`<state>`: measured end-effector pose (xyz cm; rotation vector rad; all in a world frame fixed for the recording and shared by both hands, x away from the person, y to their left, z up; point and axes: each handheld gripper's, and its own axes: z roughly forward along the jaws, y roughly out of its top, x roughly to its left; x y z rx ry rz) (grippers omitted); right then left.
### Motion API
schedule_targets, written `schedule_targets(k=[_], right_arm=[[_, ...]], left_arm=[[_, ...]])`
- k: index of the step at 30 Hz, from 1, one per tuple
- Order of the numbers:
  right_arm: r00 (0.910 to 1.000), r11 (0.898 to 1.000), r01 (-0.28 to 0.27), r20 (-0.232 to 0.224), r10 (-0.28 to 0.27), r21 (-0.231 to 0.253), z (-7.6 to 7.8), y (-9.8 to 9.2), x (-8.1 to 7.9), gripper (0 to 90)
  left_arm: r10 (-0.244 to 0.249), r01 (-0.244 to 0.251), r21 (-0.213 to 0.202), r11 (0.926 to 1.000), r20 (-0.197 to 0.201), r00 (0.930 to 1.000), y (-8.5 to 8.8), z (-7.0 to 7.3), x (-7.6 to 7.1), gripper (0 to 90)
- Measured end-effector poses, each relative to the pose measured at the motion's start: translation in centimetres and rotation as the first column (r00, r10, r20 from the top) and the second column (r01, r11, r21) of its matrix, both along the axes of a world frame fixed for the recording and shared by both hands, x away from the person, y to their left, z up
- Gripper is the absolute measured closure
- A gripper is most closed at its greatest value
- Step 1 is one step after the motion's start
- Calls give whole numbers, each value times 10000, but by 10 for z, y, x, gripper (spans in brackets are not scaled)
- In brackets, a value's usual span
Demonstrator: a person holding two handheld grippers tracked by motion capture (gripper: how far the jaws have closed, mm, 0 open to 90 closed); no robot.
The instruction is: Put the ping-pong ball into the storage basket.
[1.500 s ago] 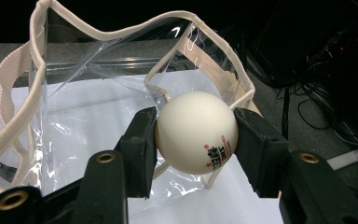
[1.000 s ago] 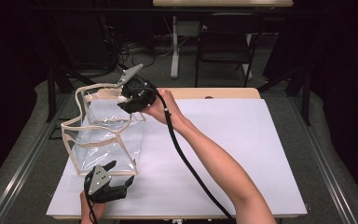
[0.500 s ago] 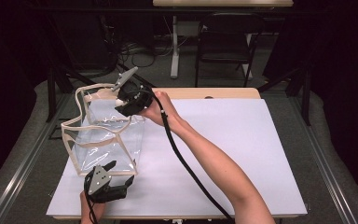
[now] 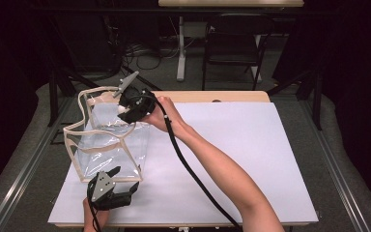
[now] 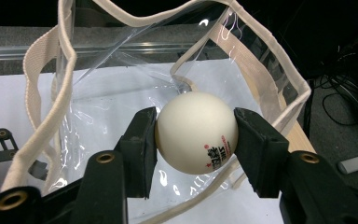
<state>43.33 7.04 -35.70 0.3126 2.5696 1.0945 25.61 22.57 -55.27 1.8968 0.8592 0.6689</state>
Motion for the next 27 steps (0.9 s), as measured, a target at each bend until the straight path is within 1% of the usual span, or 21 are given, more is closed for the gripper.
schedule_targets(k=[18, 26, 27], right_arm=[[9992, 9991, -203, -362, 189, -379, -6, 7, -1, 507], [9980, 9981, -350, -546, 322, -504, -8, 6, -3, 503], [9979, 9982, -362, -553, 335, -484, -7, 5, -3, 491]], left_arm=[[0, 0, 13, 10000, -16, 10000, 0, 0, 0, 159], [-8, 8, -6, 10000, -18, 10000, 0, 0, 0, 160], [-21, 21, 19, 10000, -12, 10000, 0, 0, 0, 159]])
